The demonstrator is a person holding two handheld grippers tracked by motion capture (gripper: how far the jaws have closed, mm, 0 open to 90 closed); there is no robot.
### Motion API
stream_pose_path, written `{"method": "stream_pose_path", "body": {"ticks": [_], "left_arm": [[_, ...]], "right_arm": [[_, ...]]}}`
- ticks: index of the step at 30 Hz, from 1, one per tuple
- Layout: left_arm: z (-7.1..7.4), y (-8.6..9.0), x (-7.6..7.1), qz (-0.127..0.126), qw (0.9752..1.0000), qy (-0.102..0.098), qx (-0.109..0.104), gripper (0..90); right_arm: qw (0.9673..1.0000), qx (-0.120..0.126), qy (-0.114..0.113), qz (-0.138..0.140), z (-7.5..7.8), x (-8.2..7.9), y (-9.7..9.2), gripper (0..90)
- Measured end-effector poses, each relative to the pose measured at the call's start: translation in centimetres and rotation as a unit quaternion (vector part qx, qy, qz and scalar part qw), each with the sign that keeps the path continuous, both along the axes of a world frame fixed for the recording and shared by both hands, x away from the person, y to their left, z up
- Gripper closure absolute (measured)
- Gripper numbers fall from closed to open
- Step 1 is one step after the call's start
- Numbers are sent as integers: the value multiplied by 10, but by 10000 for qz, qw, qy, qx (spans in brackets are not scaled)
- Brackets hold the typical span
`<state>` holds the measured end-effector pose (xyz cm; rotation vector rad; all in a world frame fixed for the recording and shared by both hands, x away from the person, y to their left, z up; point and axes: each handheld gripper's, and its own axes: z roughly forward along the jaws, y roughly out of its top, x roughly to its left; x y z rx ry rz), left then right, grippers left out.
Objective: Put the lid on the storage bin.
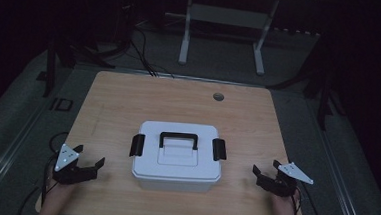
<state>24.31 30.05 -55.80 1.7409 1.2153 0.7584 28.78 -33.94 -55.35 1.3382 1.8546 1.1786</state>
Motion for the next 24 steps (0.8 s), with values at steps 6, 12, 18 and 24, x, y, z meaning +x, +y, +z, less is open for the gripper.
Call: {"method": "stream_pose_path", "body": {"ticks": [6,12,18,24], "left_arm": [[-1,1,-5,284,9994,-159,77,78],[-1,0,-8,711,9964,-444,118,79],[-2,0,-8,725,9964,-415,133,78],[-2,1,-9,738,9962,-448,77,78]], "right_arm": [[9999,33,-42,-123,0,-1,-2,125],[9998,-47,-48,-185,0,-1,0,125],[9998,-5,1,-209,0,0,-1,125],[9997,-24,-4,-243,0,0,-1,125]]}}
